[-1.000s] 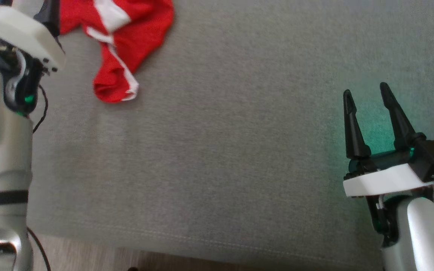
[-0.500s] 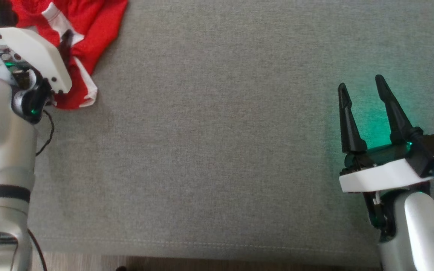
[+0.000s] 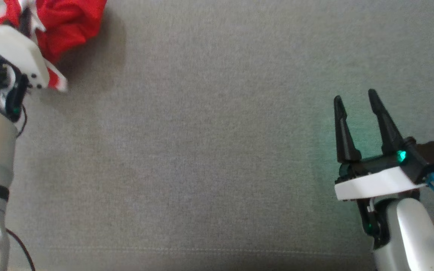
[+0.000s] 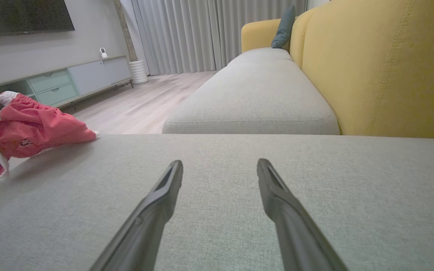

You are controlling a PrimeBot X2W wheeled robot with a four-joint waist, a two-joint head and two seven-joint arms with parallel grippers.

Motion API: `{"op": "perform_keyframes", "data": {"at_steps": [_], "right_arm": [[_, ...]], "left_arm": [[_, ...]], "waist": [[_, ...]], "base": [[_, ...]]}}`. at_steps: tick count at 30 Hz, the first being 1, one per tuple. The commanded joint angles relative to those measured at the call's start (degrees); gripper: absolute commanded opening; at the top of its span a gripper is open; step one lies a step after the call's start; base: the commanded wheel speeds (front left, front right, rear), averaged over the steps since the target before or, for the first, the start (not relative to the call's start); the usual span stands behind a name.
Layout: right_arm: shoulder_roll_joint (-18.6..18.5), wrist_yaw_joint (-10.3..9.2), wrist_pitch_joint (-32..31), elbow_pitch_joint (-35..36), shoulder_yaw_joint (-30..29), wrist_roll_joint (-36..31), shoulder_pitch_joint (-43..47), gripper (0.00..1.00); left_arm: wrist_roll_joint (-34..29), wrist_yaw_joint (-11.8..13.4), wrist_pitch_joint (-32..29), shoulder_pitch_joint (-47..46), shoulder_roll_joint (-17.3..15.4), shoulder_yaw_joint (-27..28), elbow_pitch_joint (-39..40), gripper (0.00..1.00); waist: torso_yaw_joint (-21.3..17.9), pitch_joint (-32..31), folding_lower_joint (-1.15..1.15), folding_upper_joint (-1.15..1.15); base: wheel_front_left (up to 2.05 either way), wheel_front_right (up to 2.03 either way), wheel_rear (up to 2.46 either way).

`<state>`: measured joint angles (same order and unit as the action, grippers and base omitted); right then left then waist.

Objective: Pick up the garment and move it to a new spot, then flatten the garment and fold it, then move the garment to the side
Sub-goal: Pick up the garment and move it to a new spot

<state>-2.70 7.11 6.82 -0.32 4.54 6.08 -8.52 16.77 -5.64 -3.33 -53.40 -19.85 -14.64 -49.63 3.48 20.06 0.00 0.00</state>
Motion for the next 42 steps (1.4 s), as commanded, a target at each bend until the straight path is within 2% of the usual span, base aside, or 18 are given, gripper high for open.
{"op": "perform_keyframes", "data": {"at_steps": [1,10,15,21,28,32,34,37,38,39,40,42], "right_arm": [[-0.18,0.37,0.73,1.36,1.60,0.56,0.86,1.00],[-0.18,0.37,2.61,-1.94,1.20,3.12,3.13,1.00],[-0.18,0.37,3.11,-2.82,0.42,3.93,4.23,1.00],[-0.18,0.37,3.45,-3.03,0.34,4.60,4.64,1.00],[-0.18,0.37,4.16,-3.14,0.52,5.50,4.21,1.00],[-0.18,0.37,4.69,-3.55,0.98,6.08,3.67,1.00],[-0.18,0.37,5.31,-4.16,1.53,6.72,2.98,1.00],[-0.18,0.37,5.88,-5.25,2.32,7.05,2.29,1.00],[-0.18,0.37,6.04,-5.49,2.50,7.13,2.01,1.00],[-0.18,0.37,6.20,-5.73,2.54,7.20,1.76,1.00],[-0.18,0.37,6.36,-5.96,2.42,7.22,1.59,1.00],[-0.18,0.37,6.60,-6.51,2.03,7.04,1.52,1.00]], "left_arm": [[-0.63,-0.20,0.70,-3.82,-3.86,0.96,2.61,0.00],[-2.21,-1.52,0.59,-5.49,-4.98,-4.77,7.36,0.00],[-1.14,-1.79,-0.92,-5.66,-4.77,-9.07,12.44,0.00],[5.15,-1.83,-4.67,-4.42,-4.67,-20.12,22.82,0.00],[11.44,-1.84,-9.18,-1.33,-5.09,-32.56,31.05,0.00],[12.77,-1.84,-8.94,1.22,-3.33,-35.61,30.21,0.00],[13.59,-1.48,-7.50,4.21,-0.37,-37.13,27.06,0.00],[13.99,0.53,-3.87,7.18,2.93,-37.40,23.02,0.00],[13.71,1.26,-2.47,7.83,3.81,-37.53,21.84,0.37],[13.84,1.99,-1.01,8.56,4.76,-37.34,20.76,0.80],[14.28,2.70,0.51,9.27,5.73,-36.87,19.82,1.00],[15.10,3.51,2.94,10.51,7.45,-36.27,18.22,1.00]], "waist": [[-0.89,-3.57,0.00,0.00],[-4.26,-12.49,0.00,0.00],[-7.12,-15.21,0.00,0.00],[-11.80,-16.09,0.00,0.00],[-17.39,-12.92,0.00,0.00],[-19.23,-11.02,0.00,0.00],[-20.53,-9.20,0.00,0.00],[-21.33,-8.36,0.00,0.00],[-21.45,-8.04,0.00,0.00],[-21.45,-7.90,0.00,0.00],[-21.34,-7.87,0.00,0.00],[-20.75,-8.24,0.00,0.00]], "base": [[0.00,0.00,0.00],[0.00,0.00,0.00],[0.00,0.00,0.00],[0.00,0.00,0.00],[0.00,0.00,0.00],[0.00,0.00,0.00],[0.00,0.00,0.00],[0.00,0.00,0.00],[0.00,0.00,0.00],[0.00,0.00,0.00],[0.00,0.00,0.00],[0.00,0.00,0.00]]}}
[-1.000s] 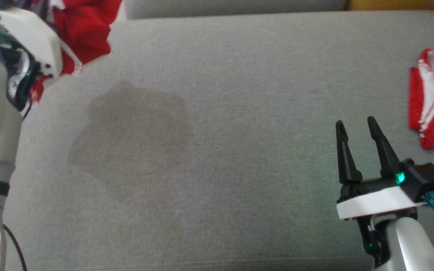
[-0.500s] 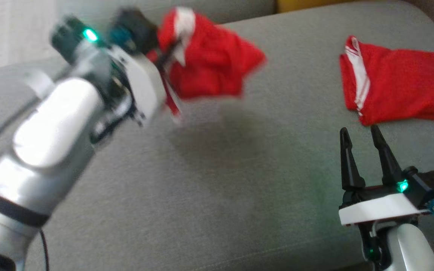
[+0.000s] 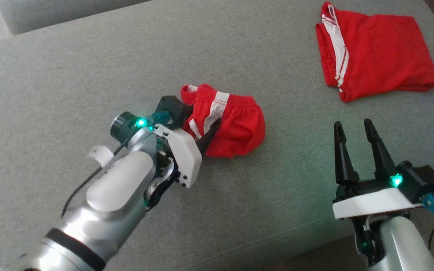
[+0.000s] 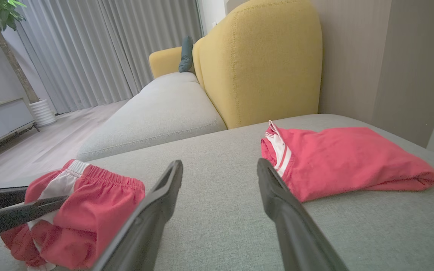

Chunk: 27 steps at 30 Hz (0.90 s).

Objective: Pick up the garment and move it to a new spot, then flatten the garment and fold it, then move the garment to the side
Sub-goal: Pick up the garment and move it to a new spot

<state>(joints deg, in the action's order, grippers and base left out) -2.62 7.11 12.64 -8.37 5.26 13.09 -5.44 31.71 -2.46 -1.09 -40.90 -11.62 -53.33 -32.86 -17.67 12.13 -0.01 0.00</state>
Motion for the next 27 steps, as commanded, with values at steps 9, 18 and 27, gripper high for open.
{"op": "perform_keyframes", "data": {"at_steps": [9,18,27], "right_arm": [[-0.26,0.37,0.56,0.85,0.64,-1.32,-0.81,1.00],[-0.26,0.37,-1.09,1.64,-1.33,-2.76,1.37,1.00],[-0.26,0.37,-1.73,3.08,-3.13,-4.06,4.37,1.00]], "left_arm": [[0.33,4.16,11.21,2.18,1.31,4.28,0.04,1.00],[1.83,9.36,15.19,10.86,-0.98,7.82,5.44,1.00],[0.54,17.15,16.06,24.02,-3.23,16.85,19.55,1.00]], "waist": [[5.30,-4.54,0.01,0.00],[10.77,-9.96,0.01,0.00],[15.32,-13.07,0.01,0.00]], "base": [[0.00,0.00,0.00],[0.00,0.00,0.00],[0.00,0.00,0.00]]}}
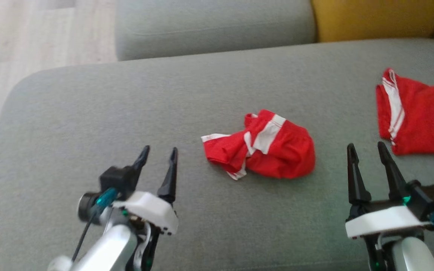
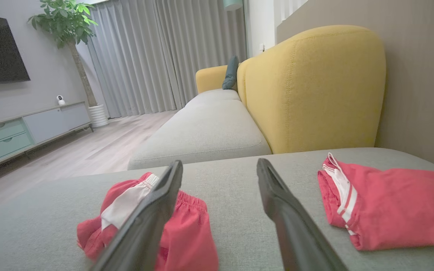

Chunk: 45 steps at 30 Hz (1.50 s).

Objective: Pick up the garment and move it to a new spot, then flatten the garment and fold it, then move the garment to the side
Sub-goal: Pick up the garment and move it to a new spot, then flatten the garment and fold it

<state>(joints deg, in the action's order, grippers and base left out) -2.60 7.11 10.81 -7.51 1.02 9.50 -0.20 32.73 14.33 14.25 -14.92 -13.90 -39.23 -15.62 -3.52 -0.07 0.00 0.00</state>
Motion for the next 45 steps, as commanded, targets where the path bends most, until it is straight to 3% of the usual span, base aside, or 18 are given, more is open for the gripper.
{"op": "perform_keyframes", "data": {"at_steps": [1,5,10,29,45], "right_arm": [[-0.28,0.37,0.15,2.48,1.05,-0.43,-0.38,1.00],[-0.28,0.37,0.45,3.03,1.01,0.22,1.42,1.00],[-0.28,0.37,1.04,2.88,0.88,1.15,2.48,1.00],[-0.28,0.37,1.53,0.46,1.90,1.36,2.61,1.00],[-0.28,0.37,1.30,0.57,1.87,1.47,2.90,1.00]], "left_arm": [[-1.11,0.96,0.72,-0.36,-1.04,3.68,4.02,1.00],[-3.14,2.60,0.73,5.15,-1.06,6.52,8.76,1.00],[-4.28,2.88,0.73,9.25,-0.44,9.12,10.91,1.00],[-7.56,-0.47,0.74,14.63,2.26,13.58,10.00,1.00],[-8.80,-1.64,0.74,15.03,3.22,14.29,9.05,1.00]], "waist": [[1.65,-1.06,0.00,0.00],[3.24,-1.60,0.00,0.00],[4.17,-1.98,0.00,0.00],[4.85,-2.75,0.00,0.00],[4.94,-2.73,0.00,0.00]], "base": [[0.00,0.00,0.00],[0.00,0.00,0.00],[0.00,0.00,0.00],[0.00,0.00,0.00],[0.00,0.00,0.00]]}}
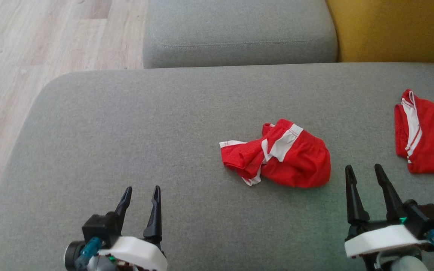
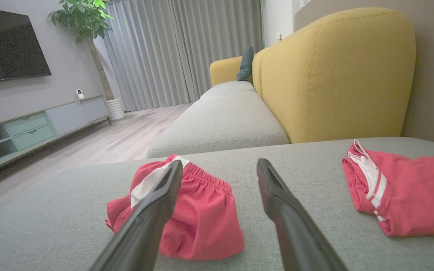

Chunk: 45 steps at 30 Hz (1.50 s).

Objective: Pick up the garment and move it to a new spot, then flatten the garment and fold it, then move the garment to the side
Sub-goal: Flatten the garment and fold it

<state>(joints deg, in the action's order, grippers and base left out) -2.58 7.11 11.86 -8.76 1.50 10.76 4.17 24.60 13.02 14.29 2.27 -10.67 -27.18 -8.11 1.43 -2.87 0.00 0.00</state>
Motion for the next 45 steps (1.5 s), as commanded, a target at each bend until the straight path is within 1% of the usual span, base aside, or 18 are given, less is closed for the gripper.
{"op": "perform_keyframes", "data": {"at_steps": [1,7,11,15,16,20,25,26,29,31,36,37,38,39,40,45], "right_arm": [[-0.30,0.37,0.22,1.85,1.39,0.21,-1.48,1.00],[-0.30,0.37,0.18,2.03,1.31,0.12,-1.56,1.00],[-0.30,0.37,0.15,2.39,1.20,-0.05,-1.89,1.00],[-0.30,0.37,-0.29,3.51,1.14,-0.70,-3.24,1.00],[-0.30,0.37,-0.41,4.08,1.09,-0.88,-4.09,1.00],[-0.30,0.37,-0.32,4.62,1.20,-0.89,-5.89,1.00],[-0.30,0.37,0.39,4.63,2.08,-0.40,-8.42,1.00],[-0.30,0.37,0.81,4.44,2.21,-0.08,-9.36,1.00],[-0.30,0.37,1.42,4.01,2.19,0.35,-10.36,1.00],[-0.30,0.37,1.77,3.63,2.05,0.64,-10.77,1.00],[-0.30,0.37,2.48,2.56,1.98,1.37,-11.49,1.00],[-0.30,0.37,2.59,2.32,1.96,1.46,-11.61,1.00],[-0.30,0.37,2.68,2.09,1.96,1.54,-11.73,1.00],[-0.30,0.37,2.75,1.88,1.96,1.61,-11.83,1.00],[-0.30,0.37,2.82,1.72,1.92,1.69,-11.91,1.00],[-0.30,0.37,3.01,1.19,1.25,1.64,-11.80,1.00]], "left_arm": [[-0.73,-0.35,0.71,-2.15,0.01,2.29,1.57,1.00],[-1.13,-0.39,0.71,-2.29,0.23,2.40,1.83,1.00],[-1.82,-0.96,0.61,-3.20,0.42,1.34,1.83,1.00],[-3.44,-3.26,-0.78,-6.81,1.35,-2.34,1.36,1.00],[-4.26,-4.43,-1.47,-8.89,2.11,-4.18,0.73,1.00],[-5.43,-7.22,-2.97,-13.16,3.87,-7.97,-1.89,1.00],[-5.73,-9.96,-4.23,-18.03,5.68,-11.18,-6.96,1.00],[-5.66,-10.58,-4.44,-19.75,6.15,-11.88,-9.38,1.00],[-5.35,-10.82,-4.15,-21.98,6.63,-12.08,-12.90,1.00],[-4.97,-10.49,-3.91,-23.23,6.85,-11.74,-15.13,1.00],[-4.84,-9.93,-3.29,-25.51,6.89,-11.06,-20.56,1.00],[-4.73,-9.97,-3.11,-25.81,6.89,-10.95,-21.43,0.96],[-4.64,-9.99,-2.90,-26.09,6.90,-10.85,-22.21,0.62],[-4.57,-10.00,-2.65,-26.35,6.92,-10.79,-22.87,0.24],[-4.50,-9.96,-2.30,-26.59,6.95,-10.68,-23.33,0.00],[-4.42,-10.13,-0.77,-26.70,6.99,-10.70,-23.67,0.00]], "waist": [[-0.04,0.15,0.00,0.00],[-0.27,0.67,0.00,0.00],[-0.51,1.63,0.00,0.00],[-1.75,4.23,0.00,0.00],[-2.70,5.99,0.00,0.00],[-5.21,9.72,0.00,0.00],[-9.45,14.36,0.00,0.00],[-11.02,15.90,0.00,0.00],[-13.02,17.75,0.00,0.00],[-14.07,18.66,0.00,0.00],[-15.72,19.89,0.00,0.00],[-15.84,19.94,0.00,0.00],[-15.97,19.95,0.00,0.00],[-16.04,19.93,0.00,0.00],[-16.06,19.85,0.00,0.00],[-14.71,18.21,0.00,0.00]], "base": [[0.00,0.00,0.00],[0.00,0.00,0.00],[0.00,0.00,0.00],[0.00,0.00,0.00],[0.00,0.00,0.00],[0.00,0.00,0.00],[0.00,0.00,0.00],[0.00,0.00,0.00],[0.00,0.00,0.00],[0.00,0.00,0.00],[0.00,0.00,0.00],[0.00,0.00,0.00],[0.00,0.00,0.00],[0.00,0.00,0.00],[0.00,0.00,0.00],[0.00,0.00,0.00]]}}
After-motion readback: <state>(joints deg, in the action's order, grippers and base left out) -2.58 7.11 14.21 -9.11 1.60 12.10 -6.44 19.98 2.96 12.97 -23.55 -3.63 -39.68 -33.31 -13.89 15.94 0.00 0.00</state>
